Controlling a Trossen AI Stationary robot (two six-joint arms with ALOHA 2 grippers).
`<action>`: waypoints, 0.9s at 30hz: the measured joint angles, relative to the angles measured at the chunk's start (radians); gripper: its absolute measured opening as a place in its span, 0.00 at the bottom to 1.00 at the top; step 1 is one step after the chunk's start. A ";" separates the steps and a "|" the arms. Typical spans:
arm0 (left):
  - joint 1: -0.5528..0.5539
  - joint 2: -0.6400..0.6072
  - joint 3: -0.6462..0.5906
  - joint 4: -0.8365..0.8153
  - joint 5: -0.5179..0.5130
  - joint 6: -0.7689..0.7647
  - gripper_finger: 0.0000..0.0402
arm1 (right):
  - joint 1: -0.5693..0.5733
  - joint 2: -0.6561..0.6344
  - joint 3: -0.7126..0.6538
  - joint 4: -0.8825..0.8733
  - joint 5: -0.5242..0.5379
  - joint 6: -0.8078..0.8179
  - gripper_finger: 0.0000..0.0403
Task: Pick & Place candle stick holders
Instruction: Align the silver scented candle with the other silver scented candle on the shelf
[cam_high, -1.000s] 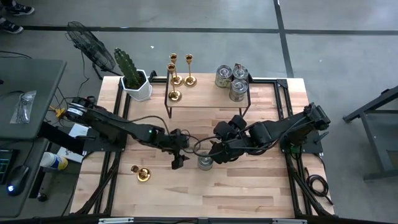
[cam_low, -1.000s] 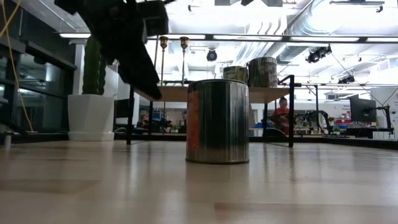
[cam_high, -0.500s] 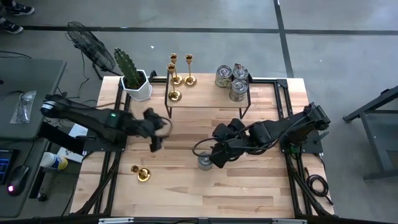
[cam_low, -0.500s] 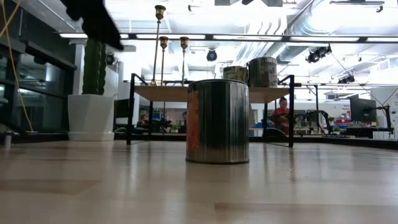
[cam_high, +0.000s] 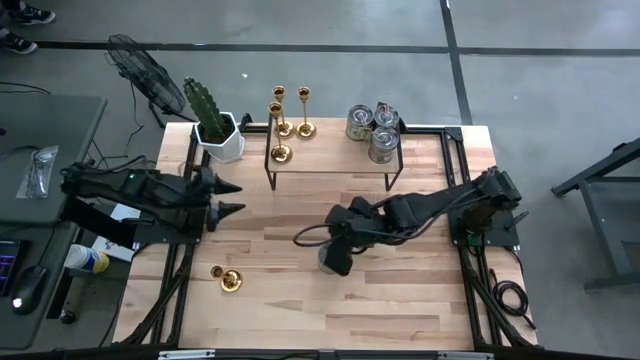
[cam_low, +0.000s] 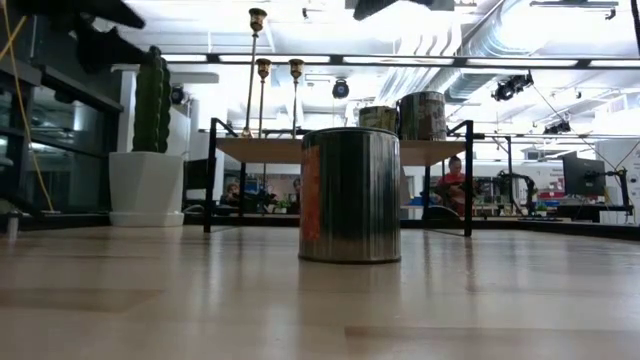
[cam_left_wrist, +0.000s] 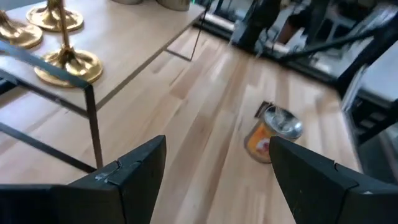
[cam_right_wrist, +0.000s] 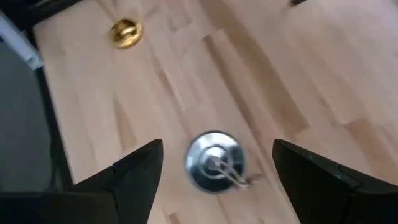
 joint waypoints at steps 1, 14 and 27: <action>0.000 -0.040 -0.016 -0.006 0.002 -0.007 0.69 | -0.007 0.011 0.000 0.012 -0.027 -0.015 0.75; 0.000 -0.370 -0.060 -0.051 0.002 -0.038 0.69 | -0.105 0.139 0.000 0.002 -0.228 -0.277 0.89; 0.000 -0.406 -0.140 0.002 0.054 -0.058 0.69 | -0.109 0.224 0.000 -0.028 -0.298 -0.477 0.89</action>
